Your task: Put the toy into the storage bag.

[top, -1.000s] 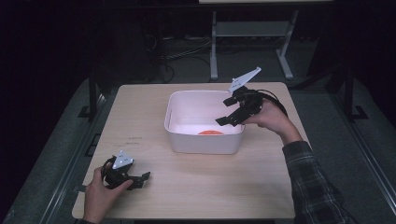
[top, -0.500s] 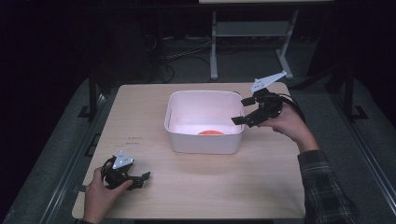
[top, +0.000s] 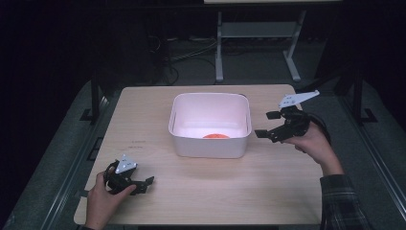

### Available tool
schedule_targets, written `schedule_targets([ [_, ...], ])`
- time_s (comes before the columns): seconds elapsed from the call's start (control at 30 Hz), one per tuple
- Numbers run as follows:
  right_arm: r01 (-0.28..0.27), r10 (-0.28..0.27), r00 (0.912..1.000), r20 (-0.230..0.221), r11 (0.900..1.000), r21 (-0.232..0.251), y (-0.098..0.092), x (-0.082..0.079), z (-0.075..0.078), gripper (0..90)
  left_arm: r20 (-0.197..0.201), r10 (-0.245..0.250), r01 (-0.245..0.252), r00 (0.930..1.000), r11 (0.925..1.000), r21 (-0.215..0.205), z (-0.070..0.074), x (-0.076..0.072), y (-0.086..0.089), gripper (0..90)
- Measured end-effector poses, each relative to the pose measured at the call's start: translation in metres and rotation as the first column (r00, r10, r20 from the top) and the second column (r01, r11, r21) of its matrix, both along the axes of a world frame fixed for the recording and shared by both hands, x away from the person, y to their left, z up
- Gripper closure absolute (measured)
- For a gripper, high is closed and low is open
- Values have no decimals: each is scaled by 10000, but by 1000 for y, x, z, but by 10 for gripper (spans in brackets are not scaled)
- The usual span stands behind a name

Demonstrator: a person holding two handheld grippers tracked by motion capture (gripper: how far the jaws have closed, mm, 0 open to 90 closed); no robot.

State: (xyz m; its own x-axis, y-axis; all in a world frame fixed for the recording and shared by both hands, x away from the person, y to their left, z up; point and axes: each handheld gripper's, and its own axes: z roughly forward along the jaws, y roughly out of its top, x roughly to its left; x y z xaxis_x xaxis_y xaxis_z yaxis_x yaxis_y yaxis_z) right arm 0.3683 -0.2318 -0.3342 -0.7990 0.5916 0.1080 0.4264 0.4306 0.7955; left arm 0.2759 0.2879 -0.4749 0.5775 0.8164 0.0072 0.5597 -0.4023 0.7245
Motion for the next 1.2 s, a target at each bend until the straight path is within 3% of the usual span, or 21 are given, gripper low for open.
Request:
schedule_targets([
  [0.27,653,-654,9979,47,9978,86,-12,-18,-23,89,0,5,-5,10000,10000,-15,0,0,0,129],
  [0.63,1756,-1756,9845,-28,9837,390,-27,-40,-60,89,-10,0,0,10000,10000,-6,0,0,0,129],
  [1.2,2426,-2422,9691,-471,9701,32,-34,-73,-107,79,8,-4,4,10000,10000,-3,0,0,0,129],
])
